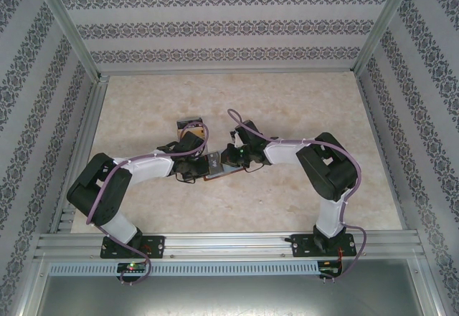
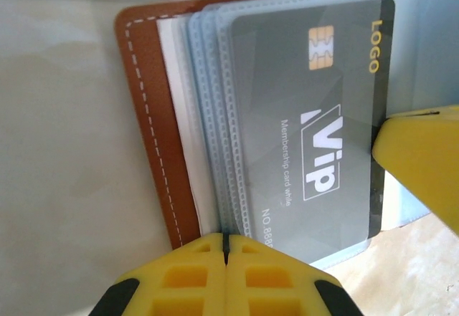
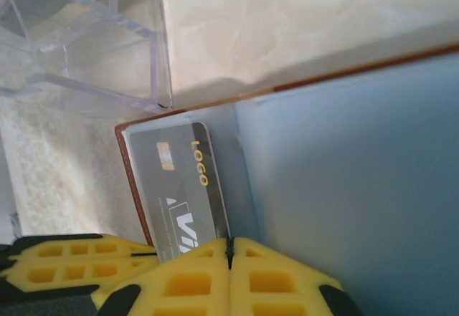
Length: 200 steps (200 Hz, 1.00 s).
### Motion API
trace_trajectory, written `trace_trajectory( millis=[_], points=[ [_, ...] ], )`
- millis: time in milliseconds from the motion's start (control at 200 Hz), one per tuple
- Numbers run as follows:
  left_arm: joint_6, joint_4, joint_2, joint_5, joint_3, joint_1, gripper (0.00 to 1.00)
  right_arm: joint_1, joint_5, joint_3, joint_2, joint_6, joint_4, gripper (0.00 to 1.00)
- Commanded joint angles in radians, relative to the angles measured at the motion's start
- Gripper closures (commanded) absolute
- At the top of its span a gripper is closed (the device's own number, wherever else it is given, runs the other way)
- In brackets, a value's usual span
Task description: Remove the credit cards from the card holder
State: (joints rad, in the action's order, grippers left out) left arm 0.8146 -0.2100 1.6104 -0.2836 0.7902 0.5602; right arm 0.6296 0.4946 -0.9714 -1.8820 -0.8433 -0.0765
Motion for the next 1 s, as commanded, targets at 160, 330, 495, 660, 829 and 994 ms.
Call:
trace_trajectory(
  millis=[160,330,495,660,829,994],
  points=[
    [-0.026,0.009,0.019,-0.012,0.017,-0.006,1.00,-0.049,0.035,0.078,0.032,0.005,-0.039,1.00],
    [-0.023,0.008,0.017,-0.011,0.014,-0.005,1.00,-0.078,0.041,0.095,0.052,0.022,-0.031,1.00],
    [-0.025,0.002,0.013,-0.008,0.012,-0.006,1.00,-0.102,0.051,0.115,0.066,0.036,-0.036,1.00],
    [-0.029,-0.001,0.009,-0.009,0.014,-0.006,1.00,-0.124,0.065,0.138,0.092,0.050,-0.039,1.00],
    [-0.029,-0.002,0.005,-0.010,0.015,-0.006,1.00,-0.160,0.068,0.174,0.141,0.061,-0.045,1.00],
    [-0.031,-0.002,0.001,-0.009,0.011,-0.006,1.00,-0.194,0.072,0.192,0.198,0.080,-0.024,1.00]
  ],
)
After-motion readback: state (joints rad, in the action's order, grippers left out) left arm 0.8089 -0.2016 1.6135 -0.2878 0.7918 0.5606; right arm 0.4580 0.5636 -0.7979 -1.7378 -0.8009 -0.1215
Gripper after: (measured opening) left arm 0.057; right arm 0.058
